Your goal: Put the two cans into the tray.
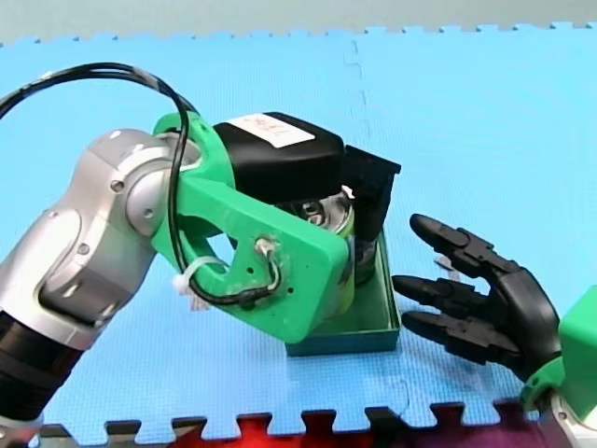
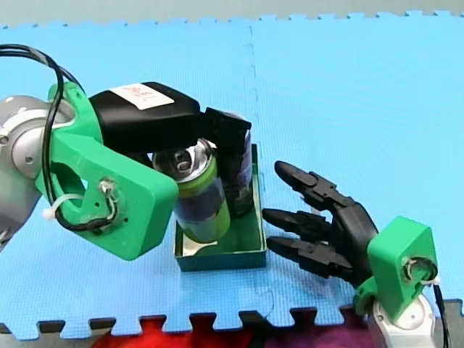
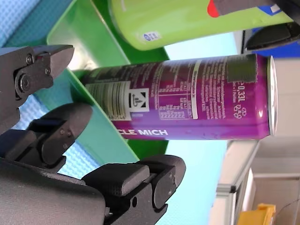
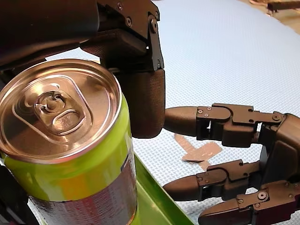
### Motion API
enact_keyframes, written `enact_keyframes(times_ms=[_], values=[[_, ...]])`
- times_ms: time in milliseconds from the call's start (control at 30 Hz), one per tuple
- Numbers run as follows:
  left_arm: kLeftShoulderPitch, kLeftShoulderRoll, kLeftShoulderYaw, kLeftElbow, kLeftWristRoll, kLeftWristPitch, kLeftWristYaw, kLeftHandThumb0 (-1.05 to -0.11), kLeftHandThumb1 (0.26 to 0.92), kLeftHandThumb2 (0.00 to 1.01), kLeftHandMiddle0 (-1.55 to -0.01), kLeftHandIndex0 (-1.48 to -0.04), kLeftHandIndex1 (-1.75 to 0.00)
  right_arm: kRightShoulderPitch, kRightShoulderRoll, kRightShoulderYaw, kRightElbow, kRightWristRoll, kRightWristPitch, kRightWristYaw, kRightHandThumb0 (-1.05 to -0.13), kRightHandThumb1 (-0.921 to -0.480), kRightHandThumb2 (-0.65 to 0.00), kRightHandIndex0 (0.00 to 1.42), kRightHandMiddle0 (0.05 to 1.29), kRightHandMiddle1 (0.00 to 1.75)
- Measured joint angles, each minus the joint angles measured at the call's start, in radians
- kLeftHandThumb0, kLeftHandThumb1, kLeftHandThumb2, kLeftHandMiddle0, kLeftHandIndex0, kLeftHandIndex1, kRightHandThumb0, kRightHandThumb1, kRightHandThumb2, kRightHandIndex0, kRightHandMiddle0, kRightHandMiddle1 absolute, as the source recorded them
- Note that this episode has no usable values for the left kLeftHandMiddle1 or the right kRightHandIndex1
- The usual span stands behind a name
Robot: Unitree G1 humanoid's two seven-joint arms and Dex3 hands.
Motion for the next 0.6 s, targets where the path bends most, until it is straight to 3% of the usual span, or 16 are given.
enact_keyframes(times_ms=[133,300,600], values=[[0.008,-0.002,-0.008,0.005,-0.007,0.009,-0.021,-0.332,0.886,0.01,-0.93,-0.55,-1.75,-0.013,-0.006,-0.001,0.018,0.005,0.0,0.007,-0.846,-0.824,-0.008,0.99,0.43,0.0],[0.009,-0.01,-0.012,0.004,-0.027,0.066,-0.061,-0.319,0.885,0.01,-0.93,-0.55,-1.75,-0.012,-0.011,0.007,-0.003,-0.009,0.011,-0.002,-0.891,-0.852,-0.012,1.04,0.44,0.0],[0.03,-0.007,-0.01,0.001,-0.039,0.058,-0.051,-0.298,0.886,0.01,-0.92,-0.54,-1.75,0.002,-0.009,0.005,0.013,-0.01,-0.056,-0.01,-0.937,-0.886,-0.011,1.14,0.46,0.0]])
